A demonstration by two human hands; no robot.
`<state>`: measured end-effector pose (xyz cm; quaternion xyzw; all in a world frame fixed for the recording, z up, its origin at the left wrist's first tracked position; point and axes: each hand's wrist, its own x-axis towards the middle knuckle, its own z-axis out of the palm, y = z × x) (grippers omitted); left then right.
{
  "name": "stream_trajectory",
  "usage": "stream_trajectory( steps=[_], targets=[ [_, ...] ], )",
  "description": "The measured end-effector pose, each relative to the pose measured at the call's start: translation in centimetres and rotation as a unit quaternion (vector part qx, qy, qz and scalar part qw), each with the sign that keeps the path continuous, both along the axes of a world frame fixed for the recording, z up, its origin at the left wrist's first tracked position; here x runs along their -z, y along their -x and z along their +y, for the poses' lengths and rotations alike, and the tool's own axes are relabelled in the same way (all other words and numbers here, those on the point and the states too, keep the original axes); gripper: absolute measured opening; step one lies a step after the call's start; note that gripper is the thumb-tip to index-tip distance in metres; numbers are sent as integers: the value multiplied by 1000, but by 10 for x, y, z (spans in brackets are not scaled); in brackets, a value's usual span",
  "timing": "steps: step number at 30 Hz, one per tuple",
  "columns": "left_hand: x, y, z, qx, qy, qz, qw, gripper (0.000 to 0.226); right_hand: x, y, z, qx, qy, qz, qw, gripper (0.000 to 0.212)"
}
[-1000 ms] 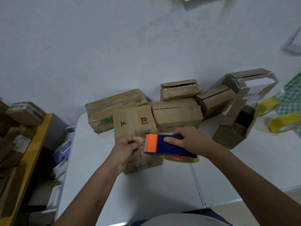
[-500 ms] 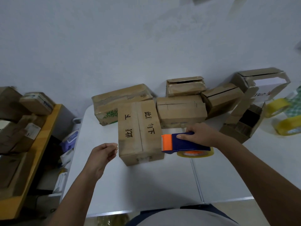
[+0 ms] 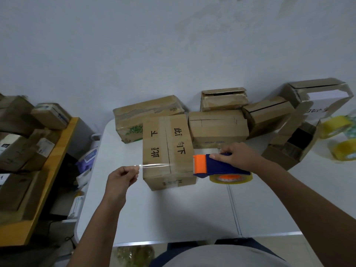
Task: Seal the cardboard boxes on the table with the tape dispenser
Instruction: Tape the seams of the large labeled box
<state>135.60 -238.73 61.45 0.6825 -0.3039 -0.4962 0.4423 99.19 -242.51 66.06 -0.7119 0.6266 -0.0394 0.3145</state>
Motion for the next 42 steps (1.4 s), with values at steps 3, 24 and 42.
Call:
stream_trajectory(
  steps=[3,24,42],
  targets=[
    [4,-6,4,-5,-5,-3,1000,7,1,1,1,-10,-4,-9,1000,75],
    [28,-10,5,23,-112,-103,988,35,28,27,-16,-34,35,62,997,65],
    [36,6,8,-6,-120,-127,985,35,32,23,-24,-47,15,74,996,73]
  ],
)
